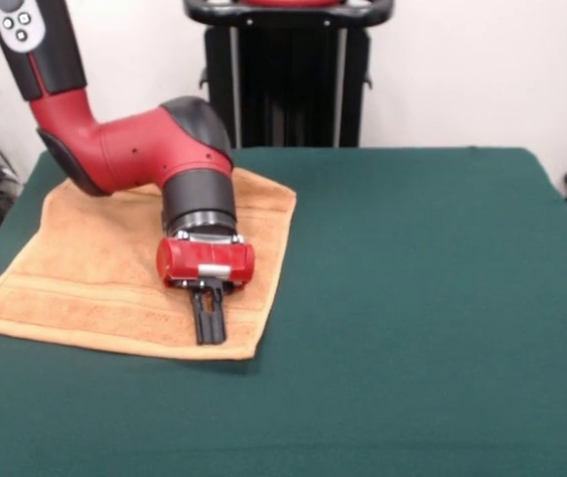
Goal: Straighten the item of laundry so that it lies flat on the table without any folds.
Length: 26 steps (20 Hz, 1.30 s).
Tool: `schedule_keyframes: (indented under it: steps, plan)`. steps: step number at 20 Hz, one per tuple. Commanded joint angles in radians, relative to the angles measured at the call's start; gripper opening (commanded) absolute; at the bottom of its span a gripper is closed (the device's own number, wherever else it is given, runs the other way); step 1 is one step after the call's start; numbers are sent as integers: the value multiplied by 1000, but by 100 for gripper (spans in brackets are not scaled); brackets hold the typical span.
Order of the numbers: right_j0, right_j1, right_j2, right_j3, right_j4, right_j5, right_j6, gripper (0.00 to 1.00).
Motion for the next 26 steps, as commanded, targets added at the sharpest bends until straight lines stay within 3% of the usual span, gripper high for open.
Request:
schedule_keyframes:
  steps: [1, 11, 18, 26]
  plan:
    - [99, 98, 21, -205, 135, 88, 249, 0]
    - [112, 102, 2, -217, 127, 85, 257, 0]
    - [90, 10, -7, -119, 123, 172, 265, 0]
    - [96, 13, 0, -130, 148, 160, 265, 0]
